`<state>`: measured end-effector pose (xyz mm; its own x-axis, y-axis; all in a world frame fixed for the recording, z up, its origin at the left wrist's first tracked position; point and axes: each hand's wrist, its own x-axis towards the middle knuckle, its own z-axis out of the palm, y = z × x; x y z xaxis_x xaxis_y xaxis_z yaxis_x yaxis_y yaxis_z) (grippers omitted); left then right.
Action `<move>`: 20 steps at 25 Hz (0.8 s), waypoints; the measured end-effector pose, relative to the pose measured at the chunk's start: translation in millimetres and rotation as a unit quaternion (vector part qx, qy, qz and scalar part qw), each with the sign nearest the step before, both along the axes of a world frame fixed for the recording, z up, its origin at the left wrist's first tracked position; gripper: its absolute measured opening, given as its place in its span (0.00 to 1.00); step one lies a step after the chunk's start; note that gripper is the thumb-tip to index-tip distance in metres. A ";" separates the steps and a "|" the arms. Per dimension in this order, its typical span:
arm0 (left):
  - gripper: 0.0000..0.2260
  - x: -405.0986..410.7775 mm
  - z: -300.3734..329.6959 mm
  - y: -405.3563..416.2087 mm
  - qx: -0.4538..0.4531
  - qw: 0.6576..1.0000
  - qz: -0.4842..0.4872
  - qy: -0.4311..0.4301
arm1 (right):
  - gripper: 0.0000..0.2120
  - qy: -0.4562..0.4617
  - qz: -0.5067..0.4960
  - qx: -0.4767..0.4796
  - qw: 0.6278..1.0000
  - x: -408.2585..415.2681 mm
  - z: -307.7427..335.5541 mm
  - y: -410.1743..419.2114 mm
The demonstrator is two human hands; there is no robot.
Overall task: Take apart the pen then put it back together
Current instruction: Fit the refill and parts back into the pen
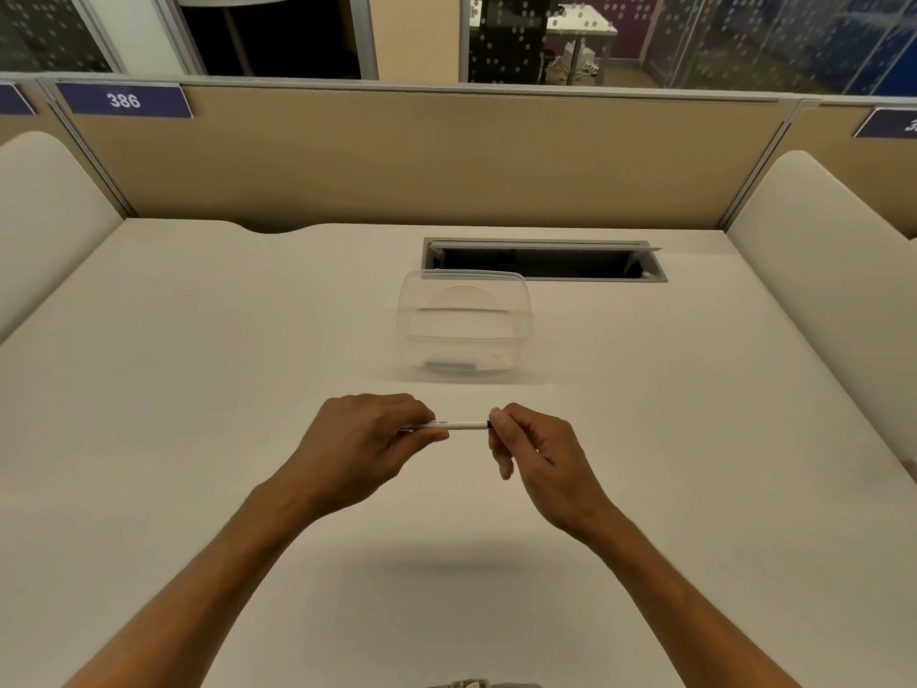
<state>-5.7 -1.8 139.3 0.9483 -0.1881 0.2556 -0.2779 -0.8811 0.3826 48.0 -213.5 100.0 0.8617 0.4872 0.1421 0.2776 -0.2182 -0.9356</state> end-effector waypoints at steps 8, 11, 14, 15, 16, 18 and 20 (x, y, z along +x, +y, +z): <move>0.14 3.0 -1.7 6.3 -0.053 0.996 0.005 0.073 | 0.07 -0.248 -0.019 -0.111 0.962 2.3 6.5 -4.0; 0.16 4.4 -0.3 7.2 -0.053 0.994 0.003 0.093 | 0.07 -0.290 -0.003 -0.126 0.949 2.7 7.0 -6.5; 0.16 5.3 -0.5 6.9 -0.055 0.995 -0.005 0.089 | 0.08 -0.311 0.004 -0.141 0.940 2.2 7.4 -7.0; 0.16 5.5 -0.1 6.6 -0.056 0.995 -0.008 0.082 | 0.09 -0.310 0.003 -0.141 0.940 1.9 7.5 -7.0; 0.15 5.7 0.4 6.4 -0.056 0.996 -0.009 0.075 | 0.09 -0.303 0.001 -0.137 0.943 1.8 7.9 -6.9; 0.14 6.3 1.2 5.7 -0.050 0.997 -0.007 0.056 | 0.10 -0.276 0.001 -0.130 0.952 1.4 8.1 -6.1; 0.14 6.7 2.7 4.3 -0.037 0.999 -0.008 0.031 | 0.12 -0.229 0.008 -0.125 0.965 0.2 6.1 -4.3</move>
<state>1.0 2.4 142.0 0.9597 -0.1859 0.2108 -0.2656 -0.8452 0.4638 48.2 -217.8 106.1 0.7278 0.5688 0.3831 0.6555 -0.4128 -0.6324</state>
